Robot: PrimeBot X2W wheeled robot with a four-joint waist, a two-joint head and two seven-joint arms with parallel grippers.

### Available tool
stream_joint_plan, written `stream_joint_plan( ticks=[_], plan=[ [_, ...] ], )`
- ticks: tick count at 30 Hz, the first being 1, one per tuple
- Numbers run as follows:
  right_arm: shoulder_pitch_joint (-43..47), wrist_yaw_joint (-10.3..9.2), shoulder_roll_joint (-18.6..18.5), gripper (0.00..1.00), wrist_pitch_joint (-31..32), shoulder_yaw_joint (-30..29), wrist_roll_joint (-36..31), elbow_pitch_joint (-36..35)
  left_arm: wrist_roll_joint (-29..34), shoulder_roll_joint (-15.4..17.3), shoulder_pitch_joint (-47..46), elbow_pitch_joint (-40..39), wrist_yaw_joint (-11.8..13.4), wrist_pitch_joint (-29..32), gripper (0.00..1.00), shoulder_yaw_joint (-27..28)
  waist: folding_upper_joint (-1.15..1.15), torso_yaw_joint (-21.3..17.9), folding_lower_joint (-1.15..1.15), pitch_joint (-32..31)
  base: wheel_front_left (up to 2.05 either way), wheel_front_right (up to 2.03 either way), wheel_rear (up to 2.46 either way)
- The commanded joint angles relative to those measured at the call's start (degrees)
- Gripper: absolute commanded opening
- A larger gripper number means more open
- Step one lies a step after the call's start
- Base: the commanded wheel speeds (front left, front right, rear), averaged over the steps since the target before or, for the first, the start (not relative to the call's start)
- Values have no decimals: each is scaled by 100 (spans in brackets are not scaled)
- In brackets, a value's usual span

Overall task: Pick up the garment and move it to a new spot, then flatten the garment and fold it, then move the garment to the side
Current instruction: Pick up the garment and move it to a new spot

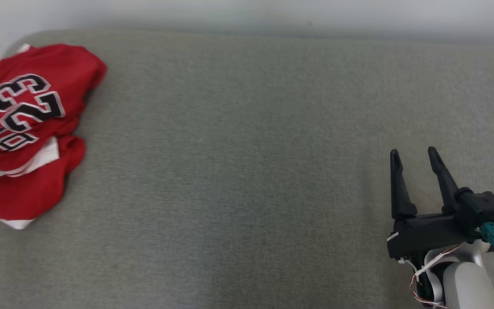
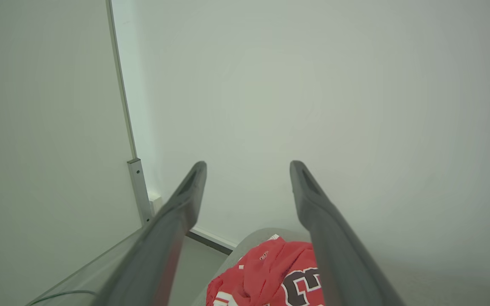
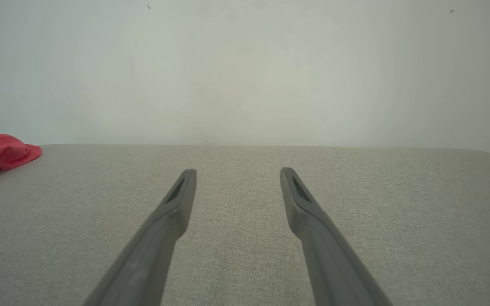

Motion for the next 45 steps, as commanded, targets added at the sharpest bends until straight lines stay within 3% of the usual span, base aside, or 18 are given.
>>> stream_joint_plan(
  ticks=[1,10,21,26,27,28,32,37,45],
  plan=[
    [-90,-12,10,100,13,-10,-53,-101,-63,102,-253,172,-56,51,100,30,-1,-819,-1,900,0,0,0],
    [-147,-12,12,100,38,-114,-82,-458,-187,537,-1063,1435,-317,553,100,-134,-1,-1122,-1,1363,0,0,0],
    [-205,-12,10,100,32,-113,-58,-530,-340,652,-1489,3238,-492,1414,100,-411,-1,-1218,-1,1573,0,0,0],
    [-205,-12,11,100,36,-95,-62,-507,-346,671,-1561,3675,-531,1551,100,-481,-1,-1248,-1,1525,0,0,0],
    [-202,-12,11,100,41,-100,-68,-505,-354,671,-1577,3775,-479,1517,92,-464,-1,-1247,-1,1507,0,0,0],
    [-199,-12,11,100,51,-105,-74,-501,-349,673,-1580,3856,-476,1509,3,-479,-1,-1245,-1,1491,0,0,0],
    [-172,-12,11,100,64,-139,-108,-511,-230,715,-1706,3987,-451,1082,0,-532,-1,-1194,-1,1391,0,0,0],
    [-121,-12,11,100,54,-101,-101,-460,-291,710,-2014,3934,-594,158,0,-491,-1,-1096,-1,1114,0,0,0],
    [22,-12,10,100,-47,-53,33,-203,-148,689,-2517,3192,-811,-517,0,-855,-1,-1077,-1,536,0,0,0]
  ],
)
